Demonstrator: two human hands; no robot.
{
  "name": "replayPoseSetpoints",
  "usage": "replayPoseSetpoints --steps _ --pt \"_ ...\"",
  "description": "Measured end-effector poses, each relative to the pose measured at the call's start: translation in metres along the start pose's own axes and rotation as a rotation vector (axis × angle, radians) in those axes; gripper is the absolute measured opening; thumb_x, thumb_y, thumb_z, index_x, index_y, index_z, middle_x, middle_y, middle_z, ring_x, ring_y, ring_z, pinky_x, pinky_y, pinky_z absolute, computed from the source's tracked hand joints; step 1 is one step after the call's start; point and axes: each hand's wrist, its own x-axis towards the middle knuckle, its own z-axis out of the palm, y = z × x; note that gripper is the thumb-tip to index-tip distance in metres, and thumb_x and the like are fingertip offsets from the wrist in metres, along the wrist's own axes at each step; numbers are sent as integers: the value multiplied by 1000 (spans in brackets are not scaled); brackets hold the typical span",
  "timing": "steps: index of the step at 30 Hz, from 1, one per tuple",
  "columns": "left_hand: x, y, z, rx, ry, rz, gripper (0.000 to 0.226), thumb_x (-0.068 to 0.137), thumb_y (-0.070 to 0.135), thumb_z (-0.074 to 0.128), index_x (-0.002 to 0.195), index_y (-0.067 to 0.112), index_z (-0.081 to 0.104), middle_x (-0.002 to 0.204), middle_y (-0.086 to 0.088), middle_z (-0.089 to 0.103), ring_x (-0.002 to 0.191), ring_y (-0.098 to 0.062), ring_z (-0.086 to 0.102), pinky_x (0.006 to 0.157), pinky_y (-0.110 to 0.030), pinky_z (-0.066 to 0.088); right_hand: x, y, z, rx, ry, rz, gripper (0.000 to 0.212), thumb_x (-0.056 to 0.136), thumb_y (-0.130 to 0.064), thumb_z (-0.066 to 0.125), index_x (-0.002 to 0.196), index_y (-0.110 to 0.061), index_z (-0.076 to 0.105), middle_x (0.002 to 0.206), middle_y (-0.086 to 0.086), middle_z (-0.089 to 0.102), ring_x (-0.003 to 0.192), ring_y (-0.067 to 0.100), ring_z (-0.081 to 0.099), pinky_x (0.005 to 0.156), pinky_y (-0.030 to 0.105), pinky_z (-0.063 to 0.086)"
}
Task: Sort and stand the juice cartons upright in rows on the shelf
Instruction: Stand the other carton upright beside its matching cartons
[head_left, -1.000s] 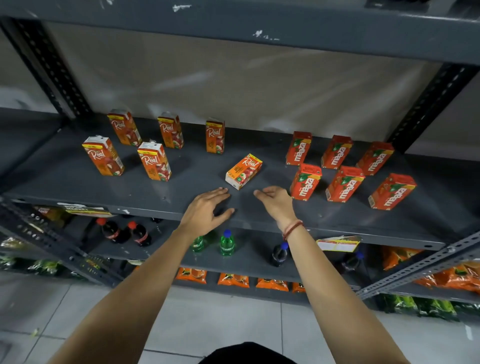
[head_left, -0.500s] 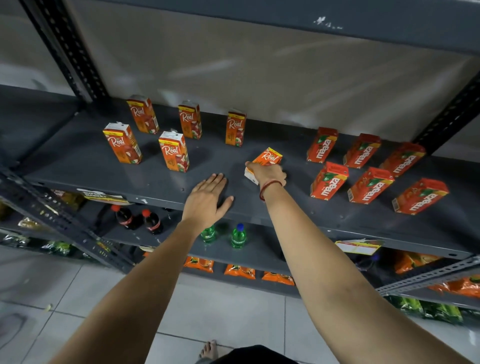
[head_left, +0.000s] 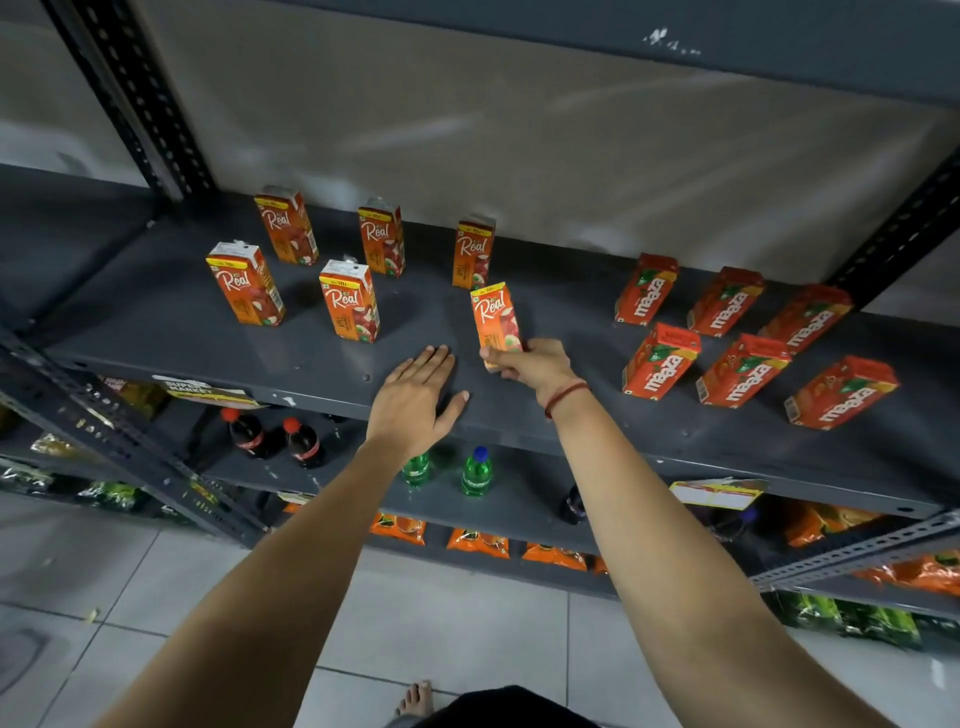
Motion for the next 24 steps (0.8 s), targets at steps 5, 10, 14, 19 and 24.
replayPoseSetpoints --steps 5,10,14,19,24 --pt "0 1 -1 -8 -3 0 64 90 48 31 141 9 37 150 -8 37 140 -19 29 116 -36 22 -23 24 0 258 -110 -157 42 69 -11 80 101 -5 53 100 9 67 101 25 66 78 25 57" --pt "-1 2 -1 -9 1 1 64 90 47 32 140 8 39 149 -9 38 140 -20 30 116 -37 24 -31 35 -3 285 -114 -192 38 69 -10 79 96 -11 53 96 3 67 99 21 65 91 34 52" --pt "-1 1 -2 1 -12 -4 64 90 48 32 140 9 39 149 -9 38 140 -20 30 115 -37 24 -32 36 -5 309 -120 -189 46 70 -9 79 107 -4 52 100 5 66 102 22 64 92 35 52" --pt "-1 2 -2 4 -14 -7 63 90 47 32 139 9 40 148 -9 39 139 -21 31 114 -38 25 -32 36 -6 316 -128 -206 46 70 -9 78 107 -5 52 106 10 66 105 24 63 93 35 52" --pt "-1 2 -3 -7 -22 -16 63 90 48 33 139 9 40 148 -9 39 139 -21 31 114 -38 25 -29 36 -7 293 -155 -237 39 72 -9 77 103 -9 54 111 15 66 107 25 63 95 39 51"
